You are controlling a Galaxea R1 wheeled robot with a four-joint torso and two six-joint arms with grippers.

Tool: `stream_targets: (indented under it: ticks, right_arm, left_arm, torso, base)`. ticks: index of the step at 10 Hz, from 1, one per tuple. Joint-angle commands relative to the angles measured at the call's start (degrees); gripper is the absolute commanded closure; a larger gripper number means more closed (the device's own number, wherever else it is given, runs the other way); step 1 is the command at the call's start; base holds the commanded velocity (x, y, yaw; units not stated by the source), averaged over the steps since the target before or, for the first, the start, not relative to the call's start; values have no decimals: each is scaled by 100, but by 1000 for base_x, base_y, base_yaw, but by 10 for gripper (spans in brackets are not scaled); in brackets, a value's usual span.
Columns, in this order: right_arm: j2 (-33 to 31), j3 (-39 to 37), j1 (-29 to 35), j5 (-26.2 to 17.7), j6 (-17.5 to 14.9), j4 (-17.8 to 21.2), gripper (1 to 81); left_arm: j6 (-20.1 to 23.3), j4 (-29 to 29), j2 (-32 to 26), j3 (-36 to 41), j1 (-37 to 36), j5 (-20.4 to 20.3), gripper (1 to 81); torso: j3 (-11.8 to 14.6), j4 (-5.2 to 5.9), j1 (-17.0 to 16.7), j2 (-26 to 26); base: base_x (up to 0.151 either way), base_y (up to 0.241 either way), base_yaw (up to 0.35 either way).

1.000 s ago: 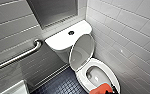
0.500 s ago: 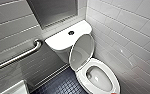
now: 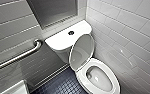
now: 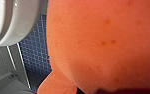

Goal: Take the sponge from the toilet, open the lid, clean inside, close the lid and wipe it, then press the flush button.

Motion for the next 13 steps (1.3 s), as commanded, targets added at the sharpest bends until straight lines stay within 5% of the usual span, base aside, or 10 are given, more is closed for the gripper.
stream_targets:
  ticks: [1, 5, 6, 7, 8, 11, 13]
  right_arm:
    - [-165, -183, -740, -196, -185, -636, 811]
    - [232, -554, -1462, 315, -177, -928, 811]
    - [302, -589, -1532, 350, -177, -954, 811]
    - [328, -615, -1586, 490, -177, -963, 811]
    - [363, -651, -1612, 543, -177, -963, 811]
    - [486, -756, -1699, 552, -177, -963, 811]
    - [653, -931, -1761, 552, -177, -963, 811]
  left_arm:
    - [-110, 26, -146, 79, 103, 155, 10]
    - [-401, 26, -419, 79, -161, -355, 10]
    - [-463, 26, -463, 79, -222, -355, 10]
    - [-463, 26, -480, 79, -249, -355, 10]
    - [-471, 26, -480, 79, -266, -355, 10]
    - [-472, 26, -515, 79, -301, -363, 10]
    - [-472, -18, -524, 79, -310, -363, 10]
  torso:
    - [0, 0, 0, 0]
    - [0, 0, 0, -2]
    - [0, -298, 0, -2]
    - [0, -397, 0, -5]
    - [0, -78, 0, -5]
    - [2, -354, 0, -5]
    - [546, -347, 0, -5]
  base:
    - [0, 0, 0]
    - [0, 0, 0]
    - [0, 0, 0]
    - [0, 0, 0]
    - [0, 0, 0]
    - [0, 0, 0]
    - [0, 0, 0]
